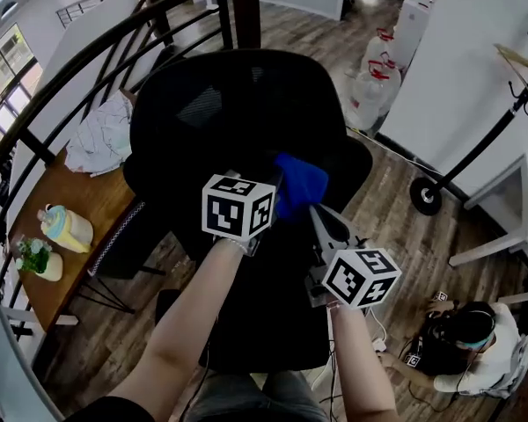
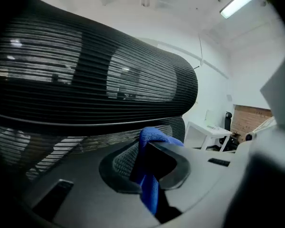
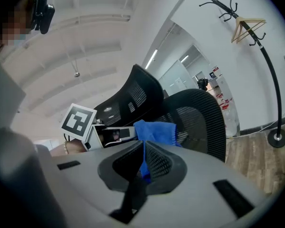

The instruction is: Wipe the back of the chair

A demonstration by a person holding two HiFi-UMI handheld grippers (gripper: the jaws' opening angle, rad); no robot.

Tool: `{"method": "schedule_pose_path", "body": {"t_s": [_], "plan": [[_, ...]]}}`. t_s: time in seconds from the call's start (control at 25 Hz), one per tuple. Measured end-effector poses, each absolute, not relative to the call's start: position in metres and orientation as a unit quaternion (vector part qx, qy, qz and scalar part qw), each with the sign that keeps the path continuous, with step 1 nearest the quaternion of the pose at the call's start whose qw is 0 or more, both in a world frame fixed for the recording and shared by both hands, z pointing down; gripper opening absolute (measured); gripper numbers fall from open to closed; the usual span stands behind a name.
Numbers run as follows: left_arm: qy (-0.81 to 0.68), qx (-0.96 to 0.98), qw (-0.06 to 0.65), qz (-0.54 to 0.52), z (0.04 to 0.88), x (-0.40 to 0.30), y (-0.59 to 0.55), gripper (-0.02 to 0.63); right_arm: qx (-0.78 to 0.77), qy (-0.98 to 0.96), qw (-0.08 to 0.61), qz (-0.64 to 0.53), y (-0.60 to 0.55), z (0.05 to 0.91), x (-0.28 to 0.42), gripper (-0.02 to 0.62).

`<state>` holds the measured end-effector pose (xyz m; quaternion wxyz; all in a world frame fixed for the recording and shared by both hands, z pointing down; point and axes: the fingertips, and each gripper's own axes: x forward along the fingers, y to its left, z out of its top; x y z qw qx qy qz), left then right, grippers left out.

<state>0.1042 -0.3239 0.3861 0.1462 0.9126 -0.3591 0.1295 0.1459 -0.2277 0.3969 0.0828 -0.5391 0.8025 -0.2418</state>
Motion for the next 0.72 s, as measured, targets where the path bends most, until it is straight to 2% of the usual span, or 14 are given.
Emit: {"method": "schedule_pose_path", "body": {"t_s": [0.72], "plan": [[-0.463, 0.866, 0.148, 0.116, 0.374, -0.05, -0.342, 0.038, -0.461, 0.849, 0.052, -0.252, -0.247, 0.395, 0.036, 0.031]]}}
